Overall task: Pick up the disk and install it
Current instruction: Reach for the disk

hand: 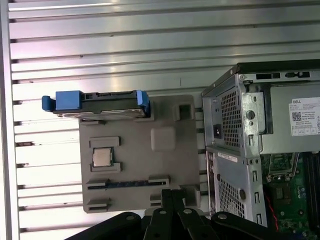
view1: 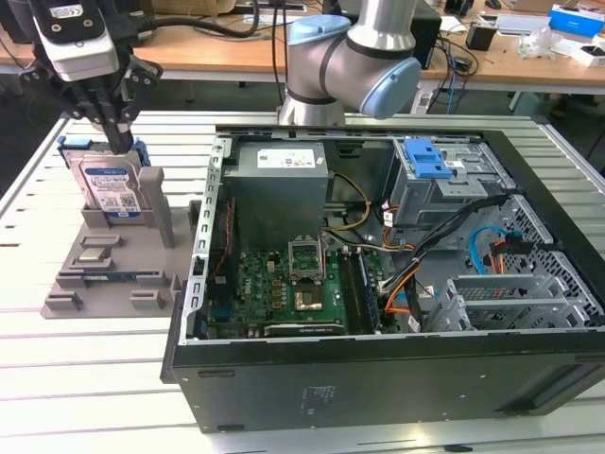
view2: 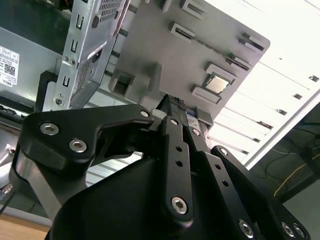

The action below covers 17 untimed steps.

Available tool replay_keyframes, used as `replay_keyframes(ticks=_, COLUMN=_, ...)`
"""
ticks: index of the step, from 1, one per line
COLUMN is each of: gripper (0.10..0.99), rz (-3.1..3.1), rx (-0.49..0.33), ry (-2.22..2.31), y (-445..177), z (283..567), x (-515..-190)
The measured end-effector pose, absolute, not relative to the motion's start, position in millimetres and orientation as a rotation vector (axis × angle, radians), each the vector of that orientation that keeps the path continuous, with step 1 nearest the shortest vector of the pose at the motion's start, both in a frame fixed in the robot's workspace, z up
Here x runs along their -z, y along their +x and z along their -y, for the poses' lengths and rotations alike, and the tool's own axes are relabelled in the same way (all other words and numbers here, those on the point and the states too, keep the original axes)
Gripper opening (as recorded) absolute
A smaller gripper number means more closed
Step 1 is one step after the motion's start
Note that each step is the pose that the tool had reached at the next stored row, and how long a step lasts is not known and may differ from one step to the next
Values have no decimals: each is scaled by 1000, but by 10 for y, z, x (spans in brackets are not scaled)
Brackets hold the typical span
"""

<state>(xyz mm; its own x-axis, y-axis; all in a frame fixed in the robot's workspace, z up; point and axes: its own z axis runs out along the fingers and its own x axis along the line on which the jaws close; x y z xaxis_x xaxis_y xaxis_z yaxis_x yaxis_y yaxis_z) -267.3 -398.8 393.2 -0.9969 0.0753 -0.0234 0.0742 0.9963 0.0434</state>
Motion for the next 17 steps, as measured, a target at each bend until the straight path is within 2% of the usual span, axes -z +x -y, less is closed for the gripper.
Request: replay_keyframes(ticks=17, gripper=106, rz=-3114, rx=-66, ry=117, y=-3008, z=3982, x=-3930)
